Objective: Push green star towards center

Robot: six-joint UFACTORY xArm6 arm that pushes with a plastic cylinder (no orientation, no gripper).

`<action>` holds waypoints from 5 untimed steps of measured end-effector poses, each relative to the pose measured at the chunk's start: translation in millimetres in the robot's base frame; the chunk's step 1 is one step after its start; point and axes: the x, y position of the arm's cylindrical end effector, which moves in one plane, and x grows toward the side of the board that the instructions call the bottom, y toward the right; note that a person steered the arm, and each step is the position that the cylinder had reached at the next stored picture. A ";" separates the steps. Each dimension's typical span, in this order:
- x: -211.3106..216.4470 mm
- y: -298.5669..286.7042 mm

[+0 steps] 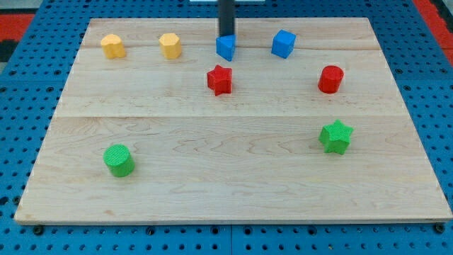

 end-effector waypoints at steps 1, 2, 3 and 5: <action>-6.4 10.6; -21.0 51.4; -42.8 88.6; 37.9 278.9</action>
